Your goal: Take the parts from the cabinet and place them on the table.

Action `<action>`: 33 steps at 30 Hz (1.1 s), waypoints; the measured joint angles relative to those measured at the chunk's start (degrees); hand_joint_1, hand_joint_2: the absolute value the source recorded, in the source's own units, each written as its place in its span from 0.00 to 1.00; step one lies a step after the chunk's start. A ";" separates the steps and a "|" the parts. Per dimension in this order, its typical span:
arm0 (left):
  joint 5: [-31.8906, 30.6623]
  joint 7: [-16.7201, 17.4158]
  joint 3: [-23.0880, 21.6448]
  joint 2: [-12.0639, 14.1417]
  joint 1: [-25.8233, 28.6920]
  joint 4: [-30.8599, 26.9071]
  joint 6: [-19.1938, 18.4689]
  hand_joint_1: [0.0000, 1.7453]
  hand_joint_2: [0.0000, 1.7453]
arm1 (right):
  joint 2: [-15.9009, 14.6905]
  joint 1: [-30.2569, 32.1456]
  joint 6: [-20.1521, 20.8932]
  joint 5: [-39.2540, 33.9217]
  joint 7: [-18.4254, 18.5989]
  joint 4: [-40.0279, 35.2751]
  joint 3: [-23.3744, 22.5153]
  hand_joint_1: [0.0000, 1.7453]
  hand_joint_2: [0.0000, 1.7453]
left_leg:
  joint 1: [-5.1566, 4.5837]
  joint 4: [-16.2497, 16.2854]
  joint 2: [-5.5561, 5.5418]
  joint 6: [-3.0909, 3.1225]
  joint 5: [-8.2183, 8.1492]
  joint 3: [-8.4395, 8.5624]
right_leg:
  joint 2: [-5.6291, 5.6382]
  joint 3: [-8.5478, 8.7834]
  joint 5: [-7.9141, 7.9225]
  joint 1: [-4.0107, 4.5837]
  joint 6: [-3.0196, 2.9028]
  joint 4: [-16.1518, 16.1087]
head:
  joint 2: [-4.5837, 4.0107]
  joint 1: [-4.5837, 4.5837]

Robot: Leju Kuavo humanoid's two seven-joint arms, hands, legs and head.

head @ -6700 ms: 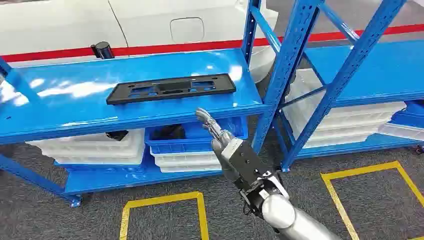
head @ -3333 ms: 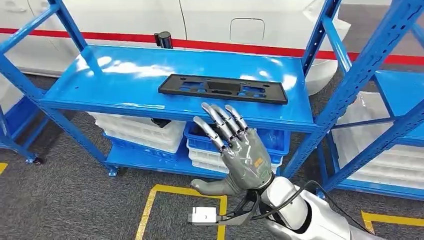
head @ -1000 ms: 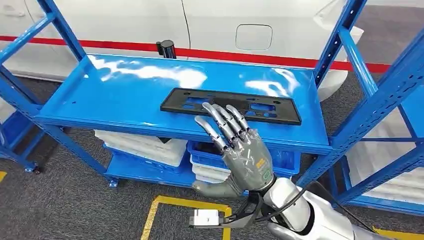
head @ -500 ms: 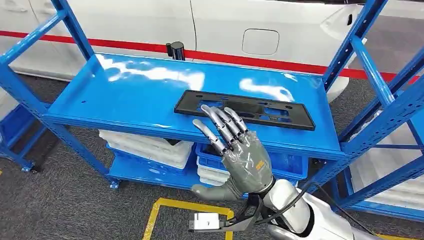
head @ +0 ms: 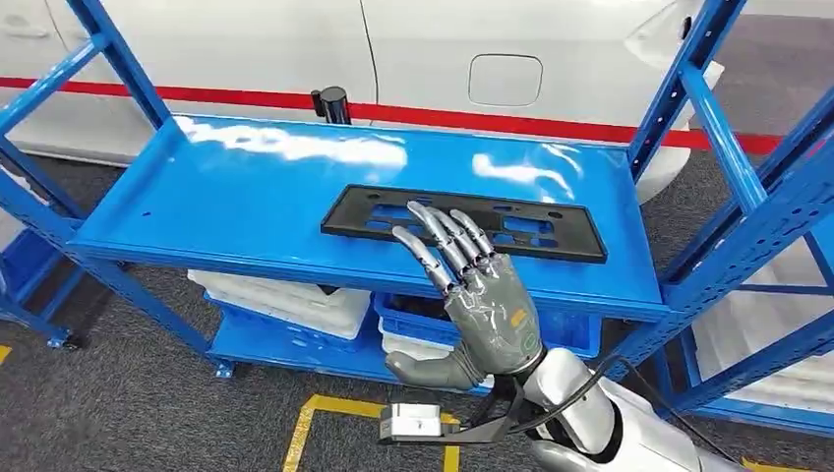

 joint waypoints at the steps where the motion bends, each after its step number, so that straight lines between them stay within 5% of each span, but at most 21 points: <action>1: 0.00 -0.02 -0.02 0.00 0.16 0.00 0.00 0.00 0.00 | 0.00 0.04 0.13 0.13 0.00 0.00 0.04 0.00 0.00 | 0.10 0.21 0.01 -0.15 0.82 -0.70 | 0.05 0.19 -0.16 -0.02 0.03 0.00 | 0.00 0.00; 2: 0.00 -0.02 -0.02 0.00 0.26 0.00 0.00 0.00 0.00 | 0.00 0.06 0.20 0.13 0.00 0.00 0.04 0.00 0.00 | 0.25 -2.70 0.03 -0.28 3.17 0.24 | 0.14 0.54 -0.41 -0.05 0.15 0.01 | 0.00 -0.02; 4: 0.00 -0.02 -0.02 0.00 0.26 0.02 0.00 0.00 0.00 | 0.00 0.05 0.35 0.26 0.04 0.00 0.02 0.00 0.00 | 0.52 -13.62 0.19 -0.42 9.06 4.96 | 0.20 1.48 -0.99 -0.13 0.53 0.02 | 0.02 -0.02; 5: 0.00 -0.02 0.00 0.00 0.27 0.02 0.02 0.00 0.00 | 0.00 0.04 0.35 0.31 0.04 -0.02 0.02 0.00 0.00 | 0.60 -18.19 0.36 -0.35 10.63 6.93 | 0.20 1.82 -1.29 -0.06 0.88 0.01 | 0.00 -0.02; 9: -0.11 -0.07 0.00 -0.02 0.37 0.05 0.02 0.00 0.00 | -0.02 -0.01 0.35 0.48 0.17 -0.02 -0.02 0.00 0.00 | -0.30 -18.67 0.14 1.39 9.84 7.43 | 0.23 2.05 -1.94 0.04 2.04 -0.08 | 0.00 0.15; 11: -0.22 -0.07 0.00 -0.02 0.36 0.05 0.09 0.00 0.00 | -0.13 -0.01 0.28 0.48 0.22 -0.13 -0.15 0.00 0.00 | 0.11 -19.11 0.14 2.11 10.03 8.10 | 0.19 2.07 -2.80 -0.32 2.71 1.18 | 0.02 0.18; 12: -0.20 -0.07 0.00 0.00 0.30 0.07 0.44 0.00 0.00 | -0.15 -0.12 0.20 0.48 0.24 -0.15 -0.24 0.00 0.00 | 0.13 -19.11 0.18 2.45 9.84 8.38 | 0.20 0.77 -4.30 -0.18 2.86 4.01 | 0.02 0.22; 15: -0.15 -0.04 0.00 -0.07 0.11 0.07 1.09 0.00 0.00 | -0.33 0.07 0.11 0.46 0.31 -0.15 -0.22 0.00 0.00 | 0.04 -19.07 0.19 2.91 9.47 8.72 | 0.19 -6.83 -9.20 -0.21 3.12 17.37 | 0.02 0.31; 16: -0.17 0.09 0.00 -0.07 0.22 0.07 1.27 0.00 0.00 | -0.42 0.15 -0.02 0.42 0.37 -0.15 -0.22 0.00 0.00 | 0.03 -19.07 0.13 2.94 9.34 8.81 | 0.19 -8.29 -8.83 -0.22 3.12 18.84 | 0.00 0.31; 17: -0.22 0.24 0.00 -0.07 0.33 0.07 1.51 0.00 0.00 | -0.44 0.17 -0.15 0.31 0.37 -0.15 -0.24 0.00 0.00 | 0.04 -19.06 0.08 2.91 9.18 8.99 | 0.19 -8.01 -7.01 -0.22 3.08 17.10 | 0.00 0.33; 20: -0.63 0.74 0.00 -0.18 0.34 0.09 1.55 0.00 0.00 | -0.57 0.17 -0.70 0.20 0.59 -0.42 -0.39 0.00 0.00 | 0.07 -19.07 -0.19 2.41 8.54 9.91 | 0.20 -1.81 0.74 -0.22 2.45 2.74 | 0.00 0.37; 24: -1.38 1.16 -0.02 -0.13 0.27 0.11 1.55 0.00 0.00 | -0.57 0.82 -2.25 -0.78 0.79 -1.13 -0.41 0.00 0.00 | -0.11 -19.17 -0.22 1.25 7.99 9.98 | 0.26 -1.29 0.49 0.45 1.47 0.99 | 0.00 0.33; 26: -2.34 1.23 -0.09 0.30 0.36 0.13 1.40 0.00 0.00 | -0.22 1.92 -3.85 -3.86 0.29 -2.07 -0.68 0.00 0.00 | 0.14 -18.20 -0.15 0.63 7.14 9.84 | 0.09 -0.91 0.92 -0.05 0.77 0.32 | 0.00 0.35; 27: -2.58 1.14 -0.26 0.55 0.39 0.13 1.40 0.00 0.00 | 0.13 2.42 -4.31 -5.30 -0.30 -2.69 -0.70 0.00 0.00 | 0.03 -15.72 -0.03 0.39 5.42 8.78 | 0.08 -0.86 0.80 -0.08 0.45 0.29 | 0.00 0.24; 30: -2.62 0.48 -0.48 1.44 0.56 0.20 1.40 0.00 0.00 | 1.62 4.19 -4.33 -8.07 -0.98 -3.83 -0.57 0.00 0.00 | 0.18 -1.64 -0.02 -0.24 -0.62 1.84 | 0.07 -0.79 0.65 -0.03 0.09 0.32 | 0.00 0.15; 31: -2.56 0.39 -0.50 1.70 0.67 0.22 1.40 0.00 0.00 | 1.99 4.65 -4.35 -8.41 -1.05 -4.00 -0.44 0.00 0.00 | 0.21 0.36 -0.01 -0.34 -0.65 0.58 | 0.07 -0.75 0.62 -0.04 0.07 0.33 | 0.02 0.15; 33: -2.38 0.39 -0.50 2.18 0.74 0.26 1.40 0.00 0.00 | 2.49 5.23 -4.26 -8.48 -1.07 -4.48 -0.42 0.00 0.00 | 0.33 -4.16 0.02 -0.45 2.70 2.29 | 0.14 -0.53 0.54 -0.06 0.13 0.33 | 0.00 0.15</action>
